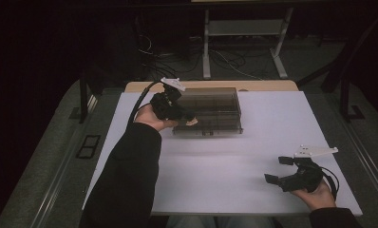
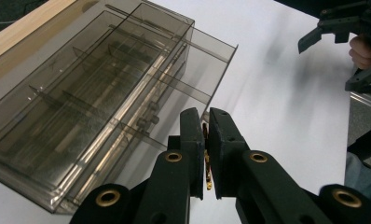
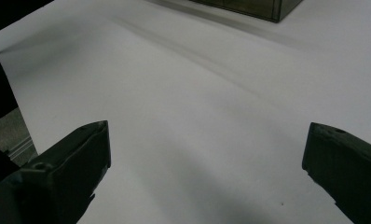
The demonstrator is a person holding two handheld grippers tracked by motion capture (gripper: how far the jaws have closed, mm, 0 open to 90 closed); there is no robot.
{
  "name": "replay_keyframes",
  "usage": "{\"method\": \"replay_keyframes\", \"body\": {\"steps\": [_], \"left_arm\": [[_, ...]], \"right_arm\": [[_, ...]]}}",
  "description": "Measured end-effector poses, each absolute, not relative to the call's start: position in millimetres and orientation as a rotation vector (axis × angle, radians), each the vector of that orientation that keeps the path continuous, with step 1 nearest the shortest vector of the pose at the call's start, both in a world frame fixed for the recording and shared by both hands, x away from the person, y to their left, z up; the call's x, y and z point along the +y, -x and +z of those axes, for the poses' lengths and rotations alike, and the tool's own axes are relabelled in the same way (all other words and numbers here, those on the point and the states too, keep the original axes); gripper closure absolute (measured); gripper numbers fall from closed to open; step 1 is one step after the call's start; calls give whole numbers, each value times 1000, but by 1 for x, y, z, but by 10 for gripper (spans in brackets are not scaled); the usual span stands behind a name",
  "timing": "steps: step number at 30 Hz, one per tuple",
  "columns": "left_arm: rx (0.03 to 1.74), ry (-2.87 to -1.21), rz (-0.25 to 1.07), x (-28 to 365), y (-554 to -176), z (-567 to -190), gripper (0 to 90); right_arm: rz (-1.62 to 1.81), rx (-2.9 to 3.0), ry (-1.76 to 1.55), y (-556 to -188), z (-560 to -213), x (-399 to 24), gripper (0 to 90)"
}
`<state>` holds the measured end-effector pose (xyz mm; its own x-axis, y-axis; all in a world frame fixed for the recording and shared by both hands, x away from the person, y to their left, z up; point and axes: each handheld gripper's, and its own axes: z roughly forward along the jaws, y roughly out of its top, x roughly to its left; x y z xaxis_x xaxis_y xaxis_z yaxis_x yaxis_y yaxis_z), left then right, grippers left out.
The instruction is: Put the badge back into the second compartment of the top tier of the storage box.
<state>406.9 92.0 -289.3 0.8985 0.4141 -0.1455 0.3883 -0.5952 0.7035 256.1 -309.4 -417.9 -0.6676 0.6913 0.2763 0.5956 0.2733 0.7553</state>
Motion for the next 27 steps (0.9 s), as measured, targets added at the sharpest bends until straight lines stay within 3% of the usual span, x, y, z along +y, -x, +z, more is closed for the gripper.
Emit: {"method": "replay_keyframes", "body": {"steps": [27], "left_arm": [[598, -2249, 35, 71, -430, -314, 840]], "right_arm": [[1351, 2427, -1231, -257, -419, -311, 3]]}}
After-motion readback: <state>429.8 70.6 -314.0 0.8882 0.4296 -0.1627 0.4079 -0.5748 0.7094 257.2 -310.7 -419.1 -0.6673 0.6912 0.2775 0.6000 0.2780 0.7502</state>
